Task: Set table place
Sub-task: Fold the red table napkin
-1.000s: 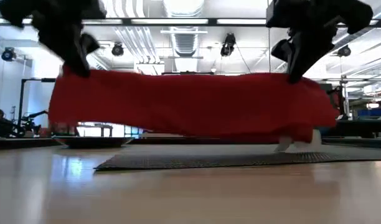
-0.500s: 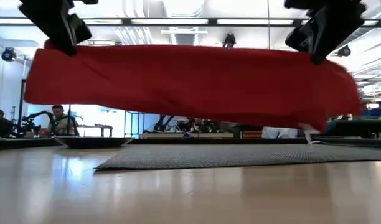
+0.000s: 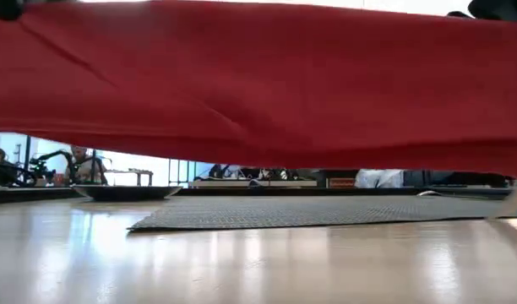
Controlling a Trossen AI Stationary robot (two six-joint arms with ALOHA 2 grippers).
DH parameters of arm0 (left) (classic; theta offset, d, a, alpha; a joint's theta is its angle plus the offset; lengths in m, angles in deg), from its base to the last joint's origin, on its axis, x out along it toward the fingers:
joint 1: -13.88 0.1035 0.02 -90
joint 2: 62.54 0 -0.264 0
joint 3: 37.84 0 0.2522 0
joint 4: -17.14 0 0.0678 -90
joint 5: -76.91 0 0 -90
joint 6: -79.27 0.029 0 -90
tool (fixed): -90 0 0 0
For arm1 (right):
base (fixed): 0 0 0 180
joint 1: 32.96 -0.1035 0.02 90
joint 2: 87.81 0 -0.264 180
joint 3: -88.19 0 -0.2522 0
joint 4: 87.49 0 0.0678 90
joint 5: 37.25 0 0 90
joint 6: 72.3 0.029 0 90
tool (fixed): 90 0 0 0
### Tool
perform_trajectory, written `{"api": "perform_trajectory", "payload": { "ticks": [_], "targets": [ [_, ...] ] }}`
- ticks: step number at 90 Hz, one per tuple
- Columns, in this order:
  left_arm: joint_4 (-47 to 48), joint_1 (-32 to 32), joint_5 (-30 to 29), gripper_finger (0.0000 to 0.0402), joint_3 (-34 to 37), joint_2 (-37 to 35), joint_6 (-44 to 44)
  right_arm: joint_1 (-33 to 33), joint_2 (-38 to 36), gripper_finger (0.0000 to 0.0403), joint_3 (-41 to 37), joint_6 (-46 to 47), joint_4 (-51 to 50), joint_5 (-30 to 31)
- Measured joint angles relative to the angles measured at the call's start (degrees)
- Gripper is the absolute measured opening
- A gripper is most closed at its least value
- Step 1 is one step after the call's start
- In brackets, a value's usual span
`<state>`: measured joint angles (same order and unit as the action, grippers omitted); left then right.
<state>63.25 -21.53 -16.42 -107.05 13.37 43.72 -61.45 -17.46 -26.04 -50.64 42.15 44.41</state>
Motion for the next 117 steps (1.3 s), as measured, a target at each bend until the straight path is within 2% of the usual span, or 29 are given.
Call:
{"api": "perform_trajectory", "payload": {
  "ticks": [8, 21, 39, 47, 56, 66, 83, 89, 99, 113, 117],
  "targets": [
    [0.2, 0.5, -0.7, 0.0000, 2.5, 1.2, 1.0, 1.2, -0.1, 0.0000, -2.8, -1.8, 0.7, 0.3],
    [0.0, 3.0, -6.7, 0.0000, 8.3, 1.3, 2.0, 5.9, 0.0, 0.0000, -8.0, -4.5, 2.0, 3.3],
    [-0.5, 6.6, -11.1, 0.0005, 14.4, 1.2, 2.3, 11.9, 1.5, 0.0001, -10.5, -0.5, 3.1, 15.1],
    [-0.4, 7.5, -10.9, 0.0020, 16.1, 1.2, 4.7, 13.3, 3.0, 0.0011, -10.7, -4.0, 2.1, 15.9],
    [0.1, 8.2, -10.3, 0.0052, 16.7, 1.2, 6.5, 14.6, 5.0, 0.0042, -10.9, -4.9, 1.4, 15.9],
    [2.3, 8.6, -10.6, 0.0099, 15.9, 1.1, 7.3, 15.6, 6.1, 0.0095, -10.7, -2.9, -0.2, 16.1],
    [12.6, 8.5, -11.4, 0.0172, 8.7, 0.1, 8.1, 16.2, 5.3, 0.0180, -5.4, -1.5, -7.6, 11.9],
    [14.2, 8.5, -12.3, 0.0188, 6.5, -0.5, 7.4, 16.1, 4.5, 0.0200, -4.0, -0.4, -6.5, 9.5],
    [9.3, 8.4, -11.9, 0.0205, 6.1, -1.7, 7.0, 15.4, 3.8, 0.0221, -3.8, 1.2, 1.0, 4.9],
    [-6.0, 8.0, -5.3, 0.0204, 10.9, -1.3, 5.8, 11.6, 6.3, 0.0231, -7.0, 0.9, 17.9, 5.4],
    [-9.8, 7.9, -3.3, 0.0200, 12.8, -0.5, 4.9, 10.5, 7.7, 0.0229, -7.9, 0.9, 19.7, 6.3]
  ]
}}
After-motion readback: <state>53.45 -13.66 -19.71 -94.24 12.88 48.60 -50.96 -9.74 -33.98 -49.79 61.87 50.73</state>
